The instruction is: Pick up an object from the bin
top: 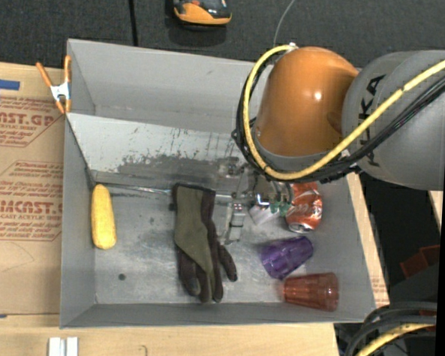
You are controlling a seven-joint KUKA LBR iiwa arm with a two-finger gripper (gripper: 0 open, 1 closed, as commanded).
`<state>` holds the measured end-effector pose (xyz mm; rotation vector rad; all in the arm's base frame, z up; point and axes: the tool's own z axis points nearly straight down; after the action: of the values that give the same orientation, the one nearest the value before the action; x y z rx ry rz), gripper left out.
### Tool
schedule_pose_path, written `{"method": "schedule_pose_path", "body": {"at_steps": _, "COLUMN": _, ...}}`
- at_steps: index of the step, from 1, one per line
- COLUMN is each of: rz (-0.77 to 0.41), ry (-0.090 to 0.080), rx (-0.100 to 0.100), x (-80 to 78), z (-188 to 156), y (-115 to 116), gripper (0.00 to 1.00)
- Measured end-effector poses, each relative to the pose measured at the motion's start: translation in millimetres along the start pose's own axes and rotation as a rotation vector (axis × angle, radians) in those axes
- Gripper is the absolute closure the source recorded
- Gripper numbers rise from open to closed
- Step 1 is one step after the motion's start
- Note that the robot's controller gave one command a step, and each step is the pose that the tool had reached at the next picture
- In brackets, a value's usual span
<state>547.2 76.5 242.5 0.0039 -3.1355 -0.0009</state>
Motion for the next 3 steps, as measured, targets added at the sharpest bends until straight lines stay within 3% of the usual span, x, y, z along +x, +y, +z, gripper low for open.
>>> {"method": "schedule_pose_path", "body": {"at_steps": 1, "rz": 0.002, "ry": -0.008, "rx": -0.001, "x": -1.5, "z": -5, "y": 0, "gripper": 0.00}}
{"method": "schedule_pose_path", "body": {"at_steps": 2, "rz": -0.034, "ry": -0.016, "rx": 0.000, "x": 7.5, "z": 36, "y": -5, "gripper": 0.00}}
{"method": "schedule_pose_path", "body": {"at_steps": 3, "rz": -0.224, "ry": -0.007, "rx": 0.001, "x": 32.7, "z": 80, "y": 2, "gripper": 0.00}}
